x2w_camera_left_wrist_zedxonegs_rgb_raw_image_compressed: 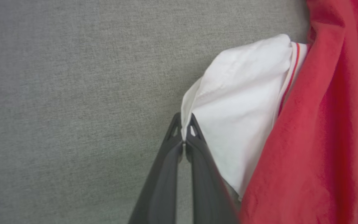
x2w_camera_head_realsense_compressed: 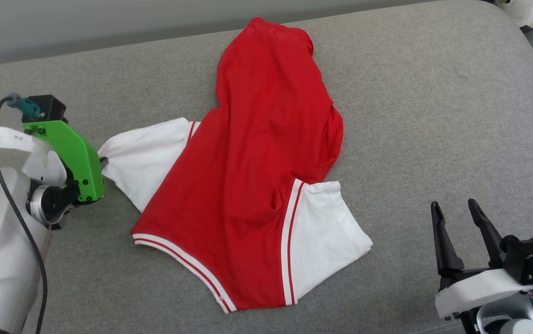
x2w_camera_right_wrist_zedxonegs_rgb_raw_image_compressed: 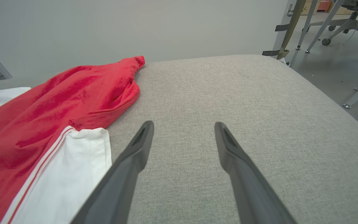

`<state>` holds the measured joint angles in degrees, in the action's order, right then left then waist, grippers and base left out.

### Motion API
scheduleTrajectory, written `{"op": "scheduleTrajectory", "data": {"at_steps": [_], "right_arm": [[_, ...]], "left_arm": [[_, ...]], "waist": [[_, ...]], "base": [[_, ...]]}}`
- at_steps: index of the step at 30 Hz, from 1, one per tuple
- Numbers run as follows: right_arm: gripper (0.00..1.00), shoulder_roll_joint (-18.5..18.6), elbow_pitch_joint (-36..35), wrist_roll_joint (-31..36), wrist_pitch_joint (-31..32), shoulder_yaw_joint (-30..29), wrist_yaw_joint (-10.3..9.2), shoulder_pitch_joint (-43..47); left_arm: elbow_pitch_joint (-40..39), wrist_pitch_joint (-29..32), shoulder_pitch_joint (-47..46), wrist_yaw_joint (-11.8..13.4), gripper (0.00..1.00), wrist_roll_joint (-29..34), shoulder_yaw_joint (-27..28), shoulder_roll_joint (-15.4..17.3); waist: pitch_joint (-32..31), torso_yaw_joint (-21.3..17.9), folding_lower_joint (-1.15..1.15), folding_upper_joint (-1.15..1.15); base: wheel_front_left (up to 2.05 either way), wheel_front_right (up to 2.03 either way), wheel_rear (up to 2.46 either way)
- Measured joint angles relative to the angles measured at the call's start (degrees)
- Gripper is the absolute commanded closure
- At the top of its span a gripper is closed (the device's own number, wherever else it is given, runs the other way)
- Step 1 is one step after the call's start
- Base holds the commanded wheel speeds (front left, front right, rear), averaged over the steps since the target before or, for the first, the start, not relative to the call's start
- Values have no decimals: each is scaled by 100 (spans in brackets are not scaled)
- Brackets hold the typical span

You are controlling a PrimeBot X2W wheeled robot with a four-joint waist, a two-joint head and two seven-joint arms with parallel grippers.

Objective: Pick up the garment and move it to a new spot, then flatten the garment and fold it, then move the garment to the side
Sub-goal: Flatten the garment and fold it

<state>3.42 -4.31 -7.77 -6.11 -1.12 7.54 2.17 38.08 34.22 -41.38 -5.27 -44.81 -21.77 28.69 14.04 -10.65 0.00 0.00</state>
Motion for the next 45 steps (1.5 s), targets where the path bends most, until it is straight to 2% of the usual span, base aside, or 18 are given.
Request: {"op": "scheduleTrajectory", "data": {"at_steps": [3, 8, 16, 19, 22, 27, 34, 45], "right_arm": [[0, 94, 2, -4, 221, 29, 0, 45], [0, 385, -4, -136, 799, 210, 0, 158], [0, 1093, -105, -687, 2374, 598, 0, 238], [0, 1254, -132, -982, 2956, 704, 0, 221], [0, 1437, -137, -1124, 3546, 815, 0, 130], [0, 1464, -100, -1357, 4497, 870, -1, -181], [0, 1423, 168, -1152, 5244, 956, -1, -491], [0, 1323, 681, -805, 5281, 1132, -1, -714]], "left_arm": [[-153, -97, 240, 86, 100, -53, 119, 123], [-721, -248, 832, 387, 100, -169, 348, 272], [-2637, -267, 2392, 1311, 100, -430, 705, 430], [-3415, -219, 2947, 1634, 100, -464, 758, 447], [-4035, -164, 3354, 1869, 100, -512, 791, 447], [-4743, -132, 3813, 2176, 100, -525, 788, 421], [-5220, -132, 4015, 2345, 100, -514, 633, 304], [-5367, -140, 3952, 2366, 100, -368, 442, 198]], "waist": [[-144, 64, 0, 0], [-393, 220, 0, 0], [-703, 643, 0, 0], [-767, 822, 0, 0], [-806, 994, 0, 0], [-837, 1233, 0, 0], [-802, 1465, 0, 0], [-501, 1678, 0, 0]], "base": [[0, 0, 0], [0, 0, 0], [0, 0, 0], [0, 0, 0], [0, 0, 0], [0, 0, 0], [0, 0, 0], [0, 0, 0]]}}
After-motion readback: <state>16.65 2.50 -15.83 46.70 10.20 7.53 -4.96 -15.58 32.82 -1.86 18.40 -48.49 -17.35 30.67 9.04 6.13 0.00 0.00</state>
